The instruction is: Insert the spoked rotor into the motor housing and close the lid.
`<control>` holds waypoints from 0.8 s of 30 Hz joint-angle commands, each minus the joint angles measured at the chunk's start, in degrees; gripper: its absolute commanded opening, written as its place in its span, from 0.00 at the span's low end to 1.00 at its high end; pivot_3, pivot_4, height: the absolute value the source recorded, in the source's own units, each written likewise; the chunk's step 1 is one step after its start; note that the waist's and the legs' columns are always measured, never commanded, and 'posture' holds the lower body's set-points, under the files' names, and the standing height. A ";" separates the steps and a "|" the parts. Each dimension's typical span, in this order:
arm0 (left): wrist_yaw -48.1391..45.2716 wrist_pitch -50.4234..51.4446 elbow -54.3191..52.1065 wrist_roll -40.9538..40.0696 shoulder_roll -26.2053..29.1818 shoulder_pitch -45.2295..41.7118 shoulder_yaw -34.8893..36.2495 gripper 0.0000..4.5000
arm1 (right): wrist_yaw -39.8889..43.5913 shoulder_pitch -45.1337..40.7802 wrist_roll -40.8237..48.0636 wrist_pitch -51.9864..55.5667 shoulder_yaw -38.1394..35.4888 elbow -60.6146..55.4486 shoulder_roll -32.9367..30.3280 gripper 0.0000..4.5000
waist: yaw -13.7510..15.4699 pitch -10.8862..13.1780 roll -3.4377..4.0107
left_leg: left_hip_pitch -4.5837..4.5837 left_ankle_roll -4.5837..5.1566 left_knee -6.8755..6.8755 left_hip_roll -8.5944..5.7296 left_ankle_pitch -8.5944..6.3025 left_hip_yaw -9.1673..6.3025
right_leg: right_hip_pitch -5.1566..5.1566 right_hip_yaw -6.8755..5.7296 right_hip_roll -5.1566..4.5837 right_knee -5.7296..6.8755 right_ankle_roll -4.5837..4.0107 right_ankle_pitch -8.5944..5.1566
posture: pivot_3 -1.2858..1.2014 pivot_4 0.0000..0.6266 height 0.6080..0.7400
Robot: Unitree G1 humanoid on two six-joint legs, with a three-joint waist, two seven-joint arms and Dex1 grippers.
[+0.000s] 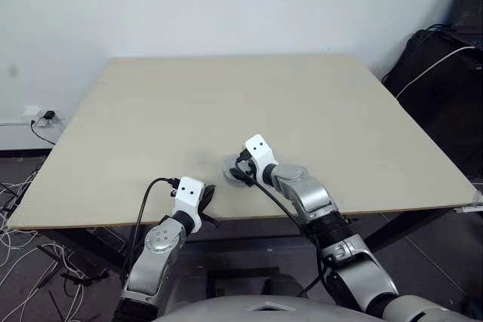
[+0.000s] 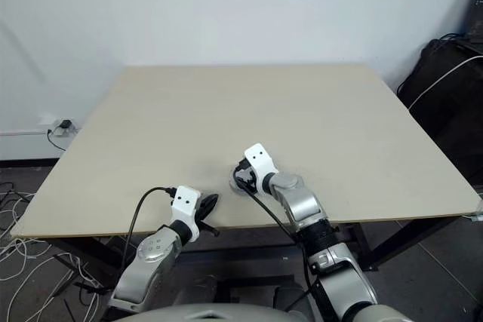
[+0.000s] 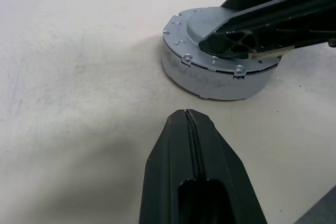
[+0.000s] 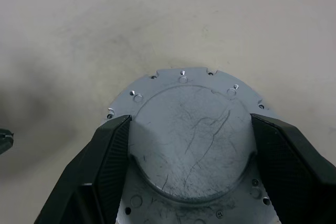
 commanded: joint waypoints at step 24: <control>8.83 5.30 -1.14 -0.72 -4.54 -8.41 6.41 0.00 | -1.40 -0.11 -3.81 -4.53 1.81 3.79 -1.99 0.71 | 0.28 0.06 0.06 | 0.08 -0.01 -0.10 0.27 -0.01 0.30 | -0.06 -0.28 -0.15 -0.07 0.19 0.30 | 0.52 0.00 1.00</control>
